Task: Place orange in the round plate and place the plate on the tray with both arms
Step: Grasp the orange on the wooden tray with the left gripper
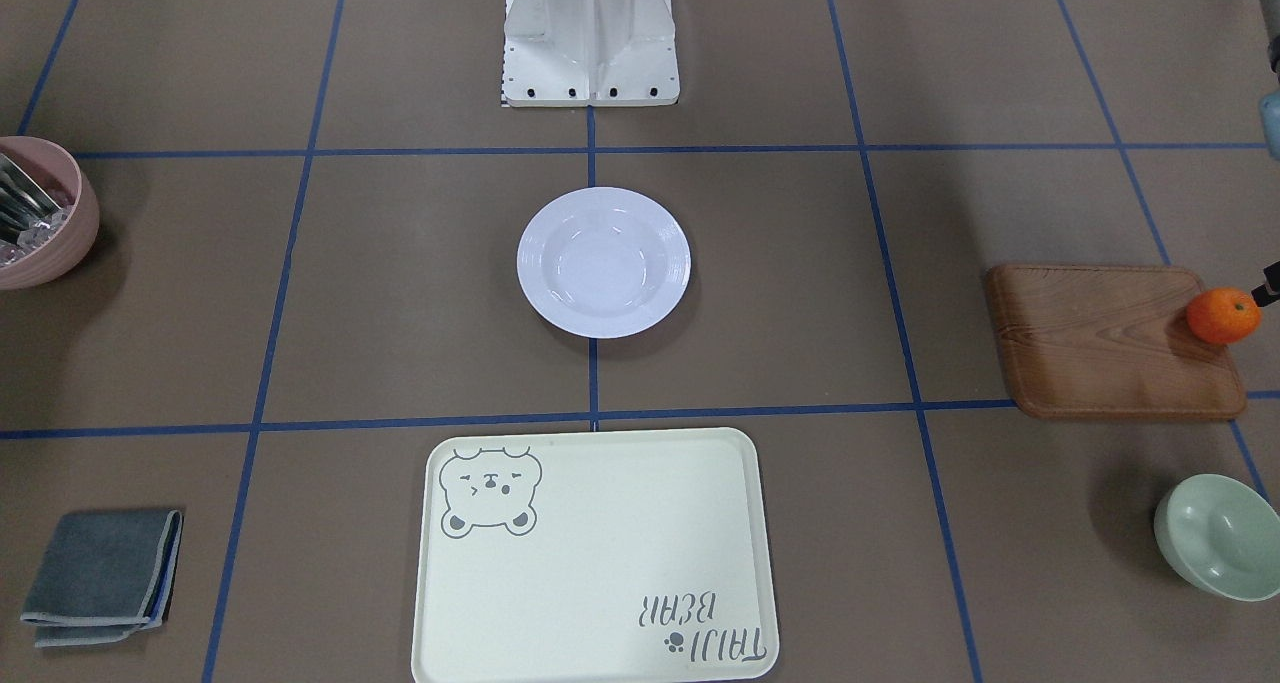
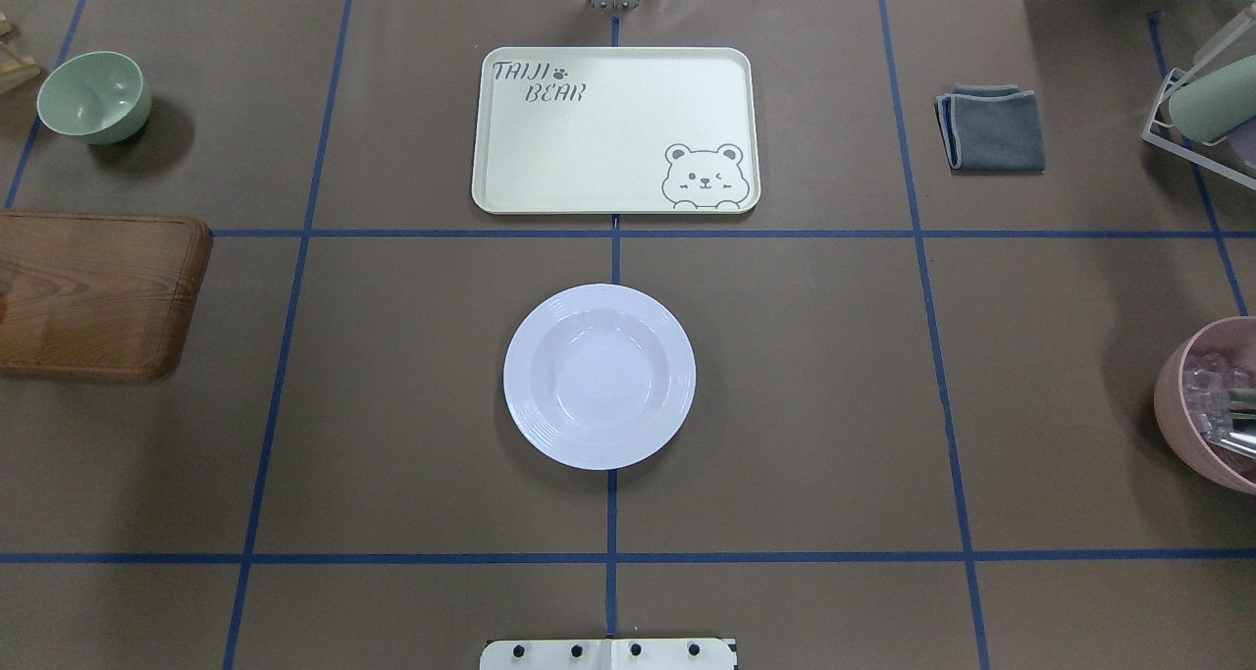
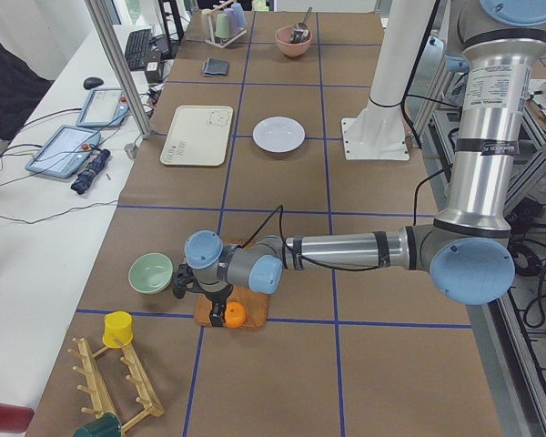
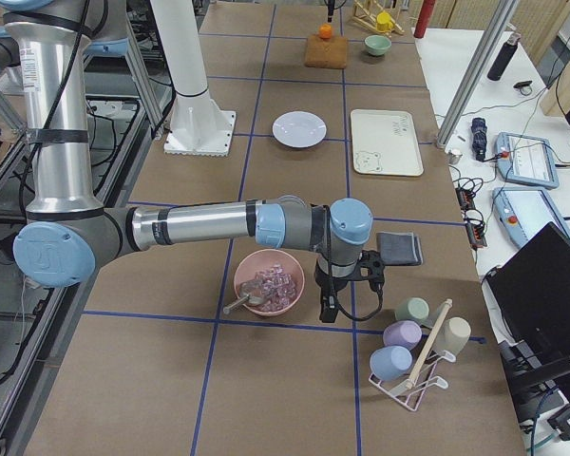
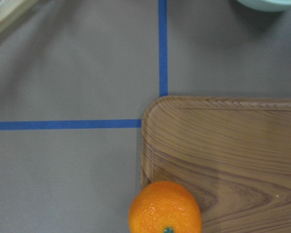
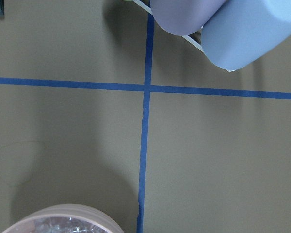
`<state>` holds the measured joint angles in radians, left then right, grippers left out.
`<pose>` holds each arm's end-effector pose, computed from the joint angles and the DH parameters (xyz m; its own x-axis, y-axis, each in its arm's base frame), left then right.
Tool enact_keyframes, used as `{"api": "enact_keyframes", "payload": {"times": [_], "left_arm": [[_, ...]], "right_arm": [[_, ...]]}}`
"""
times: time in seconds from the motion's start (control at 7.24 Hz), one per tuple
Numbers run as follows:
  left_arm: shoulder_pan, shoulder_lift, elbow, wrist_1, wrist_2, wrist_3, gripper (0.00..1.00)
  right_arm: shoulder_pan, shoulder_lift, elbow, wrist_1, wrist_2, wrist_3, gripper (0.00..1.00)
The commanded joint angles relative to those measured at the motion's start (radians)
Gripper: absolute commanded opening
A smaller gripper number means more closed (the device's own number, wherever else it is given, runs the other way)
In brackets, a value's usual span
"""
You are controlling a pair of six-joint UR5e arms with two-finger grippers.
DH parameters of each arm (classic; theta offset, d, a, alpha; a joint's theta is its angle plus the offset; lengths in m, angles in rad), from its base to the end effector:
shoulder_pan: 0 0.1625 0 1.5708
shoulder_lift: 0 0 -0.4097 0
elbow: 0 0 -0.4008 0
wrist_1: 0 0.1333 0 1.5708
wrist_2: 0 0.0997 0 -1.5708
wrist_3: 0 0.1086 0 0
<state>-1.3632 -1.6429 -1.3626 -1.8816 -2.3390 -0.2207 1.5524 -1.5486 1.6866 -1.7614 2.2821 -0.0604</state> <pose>0.0544 -0.5387 0.6851 0.7068 0.0490 -0.7057 -0.0495 0.9986 0.0198 0.0532 -0.5024 0.6044 0.7555 -0.0399 0.6539 0.0641 0.9979 -0.0131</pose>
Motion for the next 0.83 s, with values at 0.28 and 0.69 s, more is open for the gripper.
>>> {"api": "enact_keyframes", "payload": {"times": [0.28,0.69], "left_arm": [[0.052,-0.015,0.057,-0.005,0.001,0.003,0.99],[0.053,-0.026,0.094,-0.005,0.004,0.003,0.99]], "right_arm": [[0.0,0.001,-0.002,-0.001,0.014,0.002,1.0],[0.0,0.002,-0.002,-0.001,0.014,0.002,1.0]]}}
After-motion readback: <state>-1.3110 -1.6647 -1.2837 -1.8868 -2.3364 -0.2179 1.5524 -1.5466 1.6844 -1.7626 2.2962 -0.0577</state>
